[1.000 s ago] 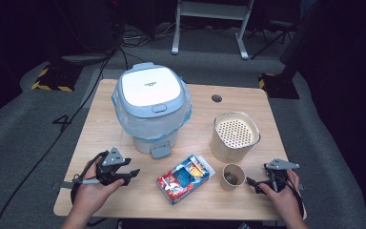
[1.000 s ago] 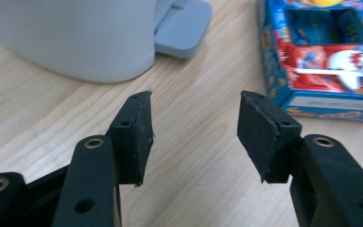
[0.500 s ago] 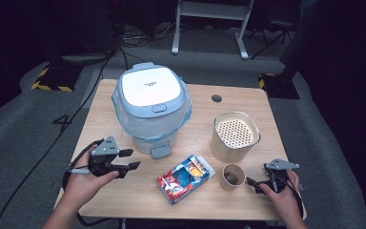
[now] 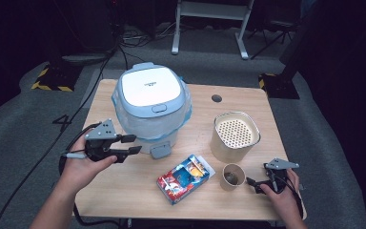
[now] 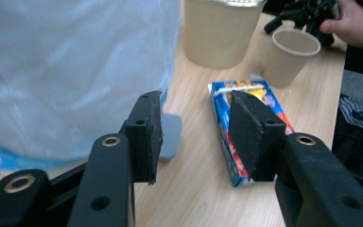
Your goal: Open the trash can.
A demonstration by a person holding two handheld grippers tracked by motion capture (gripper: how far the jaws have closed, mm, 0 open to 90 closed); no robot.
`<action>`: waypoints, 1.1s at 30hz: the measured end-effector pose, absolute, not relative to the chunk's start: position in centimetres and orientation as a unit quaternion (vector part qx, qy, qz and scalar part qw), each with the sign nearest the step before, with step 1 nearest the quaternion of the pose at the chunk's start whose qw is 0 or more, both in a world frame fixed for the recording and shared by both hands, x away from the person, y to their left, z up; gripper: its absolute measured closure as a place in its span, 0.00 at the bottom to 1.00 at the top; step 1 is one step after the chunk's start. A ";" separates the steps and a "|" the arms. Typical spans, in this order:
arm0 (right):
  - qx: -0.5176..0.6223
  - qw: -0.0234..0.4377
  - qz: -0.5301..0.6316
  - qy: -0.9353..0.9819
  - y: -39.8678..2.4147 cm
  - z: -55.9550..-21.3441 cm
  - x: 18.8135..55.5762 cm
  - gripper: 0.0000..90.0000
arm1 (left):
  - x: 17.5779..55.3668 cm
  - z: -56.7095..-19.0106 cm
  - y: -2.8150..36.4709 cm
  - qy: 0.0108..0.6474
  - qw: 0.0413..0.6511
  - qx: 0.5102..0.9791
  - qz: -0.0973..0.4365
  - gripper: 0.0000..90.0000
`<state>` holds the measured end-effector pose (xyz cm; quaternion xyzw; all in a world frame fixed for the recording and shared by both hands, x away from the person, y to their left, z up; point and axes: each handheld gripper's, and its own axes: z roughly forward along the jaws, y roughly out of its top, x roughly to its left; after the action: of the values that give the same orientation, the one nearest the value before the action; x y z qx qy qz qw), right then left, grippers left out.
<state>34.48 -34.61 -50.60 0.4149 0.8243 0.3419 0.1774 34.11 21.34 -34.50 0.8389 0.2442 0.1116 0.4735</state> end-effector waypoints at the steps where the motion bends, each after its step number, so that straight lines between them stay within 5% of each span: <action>1: 0.415 0.177 0.342 0.824 -34.6 -50.6 34.5 0.01 | 34.3 -34.0 21.2 0.240 0.476 0.838 0.115 0.63; 12: 0.415 0.177 0.342 0.824 -34.6 -50.6 34.5 0.01 | 35.7 -30.7 20.3 0.212 0.518 0.821 0.114 0.70; 23: 0.415 0.178 0.342 0.824 -34.6 -50.6 34.5 0.01 | 37.6 -28.5 19.5 0.210 0.571 0.787 0.104 0.92; 33: 0.415 0.178 0.342 0.824 -34.6 -50.6 34.5 0.01 | 39.0 -28.2 19.1 0.224 0.605 0.756 0.110 0.98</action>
<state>34.48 -34.60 -50.60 0.4149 0.8243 0.3418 0.1778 38.97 19.12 -28.18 0.7556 0.2244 0.1101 0.6055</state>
